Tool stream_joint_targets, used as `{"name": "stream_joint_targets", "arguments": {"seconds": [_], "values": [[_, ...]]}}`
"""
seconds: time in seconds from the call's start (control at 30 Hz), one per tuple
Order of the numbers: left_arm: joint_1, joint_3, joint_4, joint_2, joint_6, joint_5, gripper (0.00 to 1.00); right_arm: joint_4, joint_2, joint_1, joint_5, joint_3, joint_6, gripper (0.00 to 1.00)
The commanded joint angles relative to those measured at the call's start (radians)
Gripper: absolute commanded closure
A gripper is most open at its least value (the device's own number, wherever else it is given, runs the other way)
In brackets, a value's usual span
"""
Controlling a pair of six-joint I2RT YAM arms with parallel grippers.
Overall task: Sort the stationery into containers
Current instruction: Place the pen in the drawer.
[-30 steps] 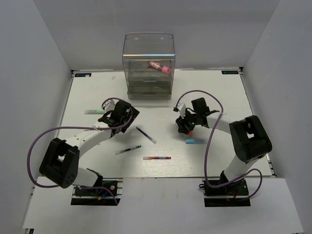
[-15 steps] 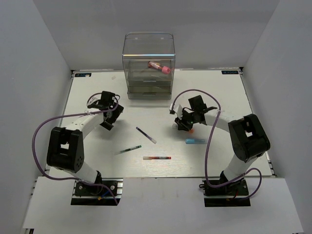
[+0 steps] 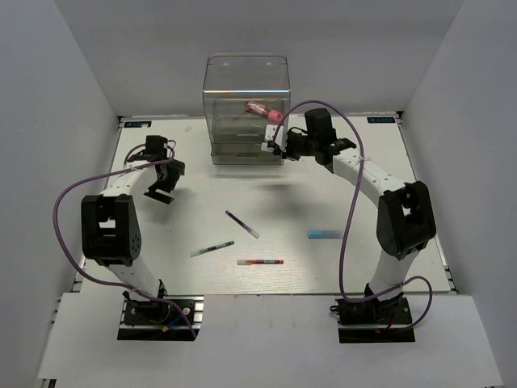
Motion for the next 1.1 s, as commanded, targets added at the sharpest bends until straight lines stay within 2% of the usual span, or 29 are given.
{"name": "stream_joint_targets", "arguments": {"seconds": [0.0,0.07,0.23,0.4,0.57,0.67,0.7,0.83,0.93,1.07], "values": [[0.032,0.053,-0.062,0.003,-0.015,0.027,0.01,0.103,0.047,0.018,0.021,0.044,-0.028,1.0],[0.048,0.053,-0.062,0.003,-0.015,0.038,0.01,0.179,0.073,0.029,0.037,0.05,-0.048,1.0],[0.095,0.053,-0.062,0.003,-0.015,0.047,0.01,0.216,0.136,0.059,0.036,0.101,-0.062,0.99],[0.115,0.053,-0.053,0.021,-0.015,0.058,0.01,0.331,0.191,0.088,0.076,0.099,-0.09,0.99],[0.147,0.053,-0.053,0.031,-0.005,0.067,0.01,0.339,0.249,0.099,0.099,0.15,-0.096,0.97],[0.147,0.053,-0.053,0.041,-0.005,0.077,0.01,0.324,0.278,0.102,0.108,0.17,-0.097,0.85],[0.156,0.053,-0.053,0.041,-0.005,0.078,0.01,0.321,0.289,0.101,0.107,0.17,-0.093,0.75],[0.156,0.074,-0.062,0.063,-0.005,0.078,0.01,0.324,0.277,0.099,0.107,0.138,-0.071,0.53],[0.166,0.108,-0.071,0.081,-0.005,0.078,0.01,0.353,0.233,0.098,0.091,0.072,-0.055,0.49],[0.166,0.133,-0.091,0.115,-0.005,0.068,0.01,0.402,0.15,0.096,0.058,-0.009,-0.027,0.47]]}}
